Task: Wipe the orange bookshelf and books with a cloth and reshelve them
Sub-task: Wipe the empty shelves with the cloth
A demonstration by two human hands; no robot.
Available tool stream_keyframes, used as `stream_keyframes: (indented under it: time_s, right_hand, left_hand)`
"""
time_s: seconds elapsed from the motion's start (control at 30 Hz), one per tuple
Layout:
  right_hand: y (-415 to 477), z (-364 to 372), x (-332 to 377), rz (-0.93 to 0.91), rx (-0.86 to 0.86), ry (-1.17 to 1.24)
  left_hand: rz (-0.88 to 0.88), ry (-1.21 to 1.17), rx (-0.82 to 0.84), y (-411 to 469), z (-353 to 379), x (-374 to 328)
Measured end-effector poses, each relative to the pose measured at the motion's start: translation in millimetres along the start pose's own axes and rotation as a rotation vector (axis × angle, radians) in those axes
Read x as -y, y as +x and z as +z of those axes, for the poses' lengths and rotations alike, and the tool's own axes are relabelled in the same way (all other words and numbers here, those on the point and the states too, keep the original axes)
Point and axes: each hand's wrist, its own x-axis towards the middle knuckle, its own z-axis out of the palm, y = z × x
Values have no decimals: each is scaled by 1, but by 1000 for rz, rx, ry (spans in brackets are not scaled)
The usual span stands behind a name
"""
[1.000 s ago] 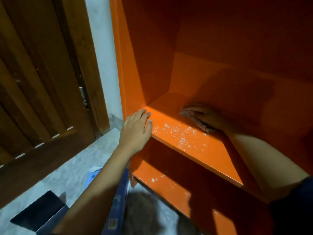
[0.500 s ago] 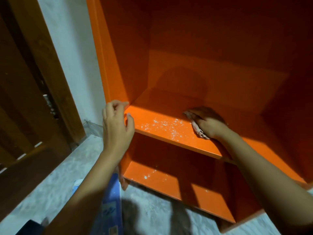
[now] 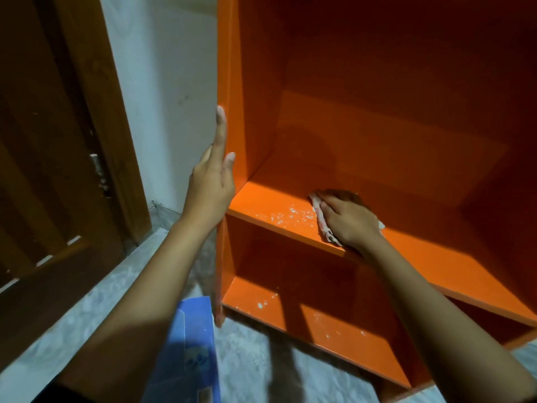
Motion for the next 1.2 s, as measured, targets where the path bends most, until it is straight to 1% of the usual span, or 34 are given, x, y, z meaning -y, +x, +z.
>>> stream_keyframes:
  time_s: [0.27, 0.4, 0.63, 0.83, 1.03, 1.2]
  right_hand:
    - [19, 5, 34, -74, 36, -4]
    - [28, 9, 51, -124, 40, -14]
    - [36, 13, 76, -225, 63, 9]
    - [33, 18, 90, -400, 86, 7]
    - [22, 19, 94, -524, 28, 69]
    - [10, 16, 97, -628, -13, 62]
  left_hand:
    - [7, 50, 16, 2, -1, 8]
    - [-10, 40, 51, 3, -3, 9]
    - [-20, 18, 61, 4, -4, 11]
    - [-27, 33, 62, 5, -4, 11]
    - [-41, 36, 75, 4, -3, 9]
    - [-37, 42, 62, 2, -4, 8]
